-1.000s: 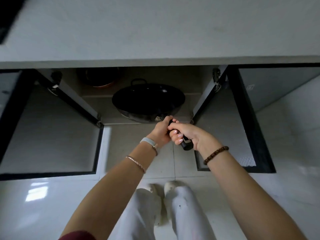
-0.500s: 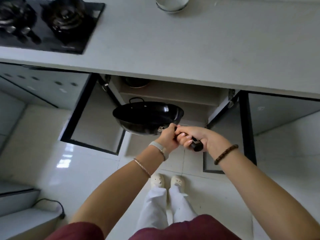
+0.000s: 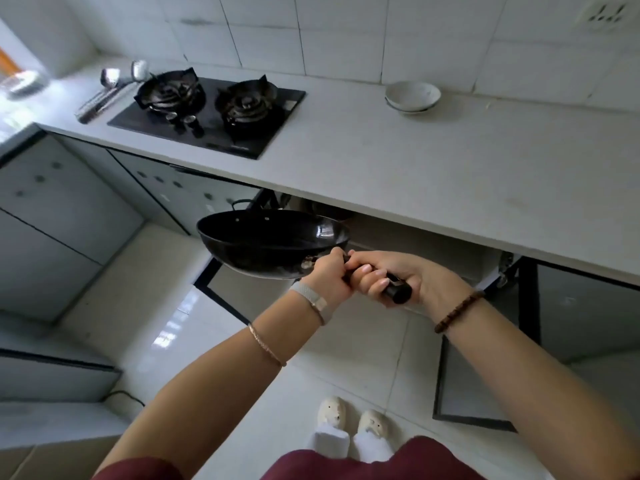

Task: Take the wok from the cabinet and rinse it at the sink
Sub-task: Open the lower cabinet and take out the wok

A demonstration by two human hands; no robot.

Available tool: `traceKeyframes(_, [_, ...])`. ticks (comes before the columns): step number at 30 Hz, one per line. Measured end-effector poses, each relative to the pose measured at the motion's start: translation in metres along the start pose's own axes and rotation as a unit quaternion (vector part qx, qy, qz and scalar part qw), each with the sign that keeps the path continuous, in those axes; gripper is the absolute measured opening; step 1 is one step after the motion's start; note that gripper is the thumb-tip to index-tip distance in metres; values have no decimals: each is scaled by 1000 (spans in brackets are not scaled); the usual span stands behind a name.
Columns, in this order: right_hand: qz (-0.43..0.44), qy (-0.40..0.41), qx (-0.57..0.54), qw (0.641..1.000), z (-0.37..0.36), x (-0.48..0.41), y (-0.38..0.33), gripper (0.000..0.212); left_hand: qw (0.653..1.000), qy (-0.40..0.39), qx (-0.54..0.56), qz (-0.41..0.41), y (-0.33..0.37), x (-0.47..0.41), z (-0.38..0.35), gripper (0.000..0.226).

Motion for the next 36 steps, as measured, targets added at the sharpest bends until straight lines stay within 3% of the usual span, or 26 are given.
traceKeyframes(6, [43,-21,31,998,-38,18,-26,35,998,6,2,-60,48,20,-8,33])
traceKeyframes(12, [107,-19,20,994,-51,24,-57,25,994,-62,-10,-91,81,26,-37,35])
traceKeyframes(17, [212,44,40,975,-37,26,-84,25,988,-127,-68,-53,85,14,-66,33])
traceKeyframes(23, [306,129,31,943,15,41,-107,21,968,-154,-184,-71,74,-6,-114,32])
traceKeyframes(28, [350,223,13,910,71,61,-123,22,934,-166,-311,-56,48,-31,-157,30])
traceKeyframes(36, [366,348,41,862,158,82,-136,18,907,-237,-347,-31,-1,-71,-223,25])
Point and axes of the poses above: each hand's wrist, its own x-axis away from the middle knuckle, its own z-axis out of the back of the hand, y = z × x, the point moved 10 cm from there along -x, towards the middle knuckle, and after that the axes turned 1 degree about -z, right-handed, at the moved point
